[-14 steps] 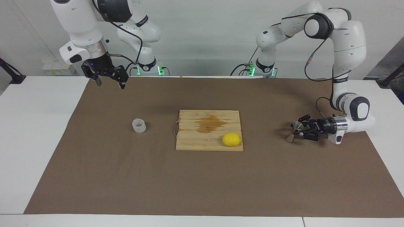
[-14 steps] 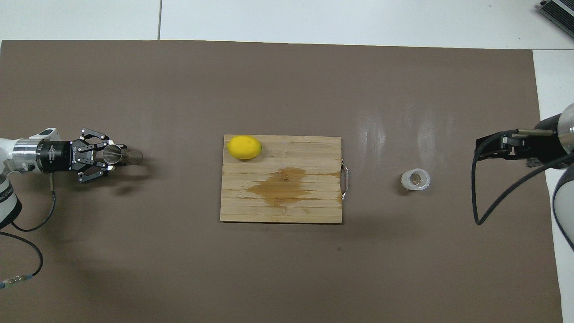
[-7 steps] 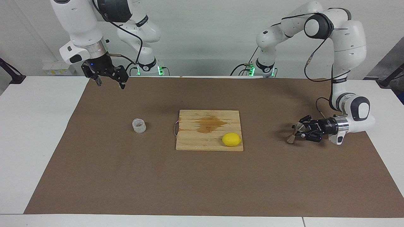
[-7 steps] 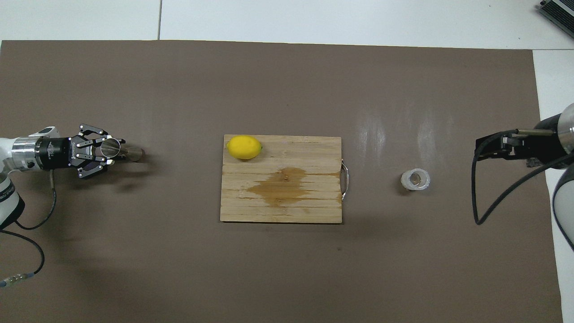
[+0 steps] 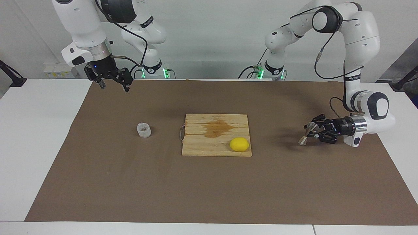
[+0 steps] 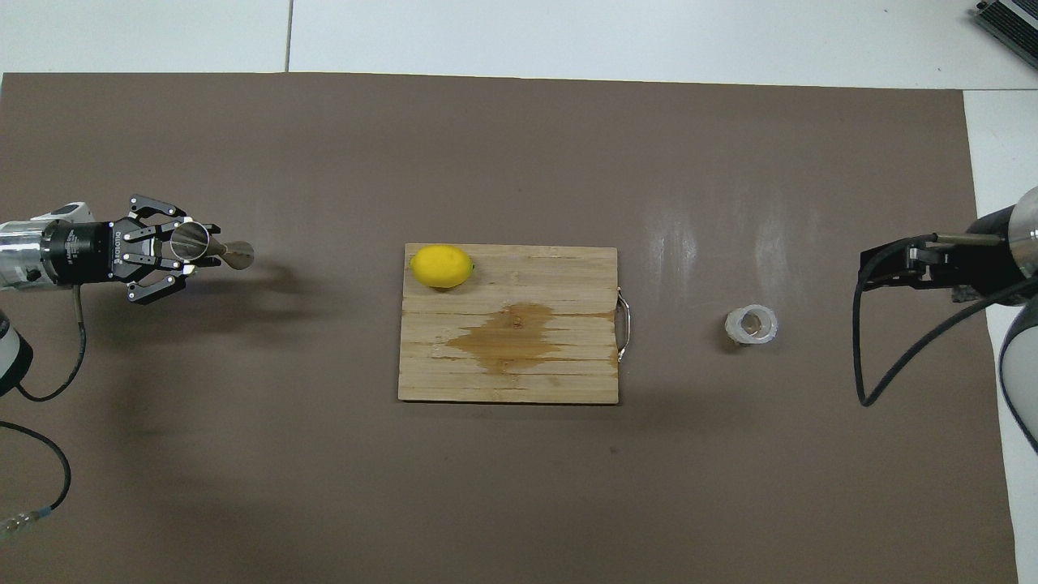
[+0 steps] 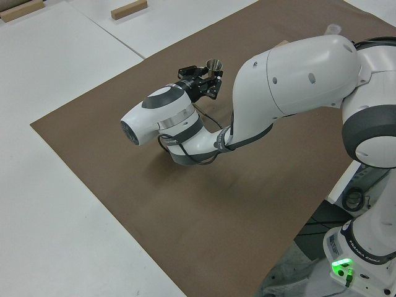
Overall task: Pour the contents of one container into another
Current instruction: 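Lift the metal cup with the left gripper and carry it over the board, then lower the metal cup onto the board center and open the left gripper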
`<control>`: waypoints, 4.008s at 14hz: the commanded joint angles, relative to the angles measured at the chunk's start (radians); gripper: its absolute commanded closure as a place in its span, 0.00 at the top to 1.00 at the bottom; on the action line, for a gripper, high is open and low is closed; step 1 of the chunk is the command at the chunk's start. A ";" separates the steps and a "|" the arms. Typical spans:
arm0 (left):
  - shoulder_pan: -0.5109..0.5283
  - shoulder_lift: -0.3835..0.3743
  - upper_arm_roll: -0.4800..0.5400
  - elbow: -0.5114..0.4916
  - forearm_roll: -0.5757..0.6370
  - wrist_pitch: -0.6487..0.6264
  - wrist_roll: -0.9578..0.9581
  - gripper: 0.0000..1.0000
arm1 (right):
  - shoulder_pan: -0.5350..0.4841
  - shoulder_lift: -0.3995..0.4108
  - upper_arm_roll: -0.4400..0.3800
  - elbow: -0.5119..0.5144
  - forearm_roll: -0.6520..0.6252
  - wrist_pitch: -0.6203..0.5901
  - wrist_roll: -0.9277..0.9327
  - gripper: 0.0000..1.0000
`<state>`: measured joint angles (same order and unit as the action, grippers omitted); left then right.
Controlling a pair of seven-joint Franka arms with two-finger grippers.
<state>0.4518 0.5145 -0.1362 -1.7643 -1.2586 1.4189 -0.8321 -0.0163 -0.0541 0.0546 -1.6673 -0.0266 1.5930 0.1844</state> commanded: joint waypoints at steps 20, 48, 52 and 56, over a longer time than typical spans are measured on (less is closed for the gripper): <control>-0.637 -0.412 0.013 -0.509 -0.695 0.587 0.114 0.05 | -0.014 -0.018 0.007 -0.017 -0.003 -0.004 -0.026 1.00; -0.886 -0.260 0.009 -0.514 -1.013 0.719 0.458 0.05 | -0.014 -0.016 0.007 -0.017 -0.003 -0.004 -0.026 1.00; -0.909 -0.260 0.007 -0.521 -1.022 0.733 0.456 0.05 | -0.013 -0.016 0.007 -0.017 -0.003 -0.004 -0.026 1.00; -0.926 -0.258 0.009 -0.524 -1.035 0.741 0.456 0.05 | -0.013 -0.018 0.007 -0.017 -0.003 -0.004 -0.026 1.00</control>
<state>-0.4535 0.2646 -0.1393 -2.2750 -2.2625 2.1460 -0.3933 -0.0163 -0.0541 0.0546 -1.6674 -0.0266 1.5930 0.1844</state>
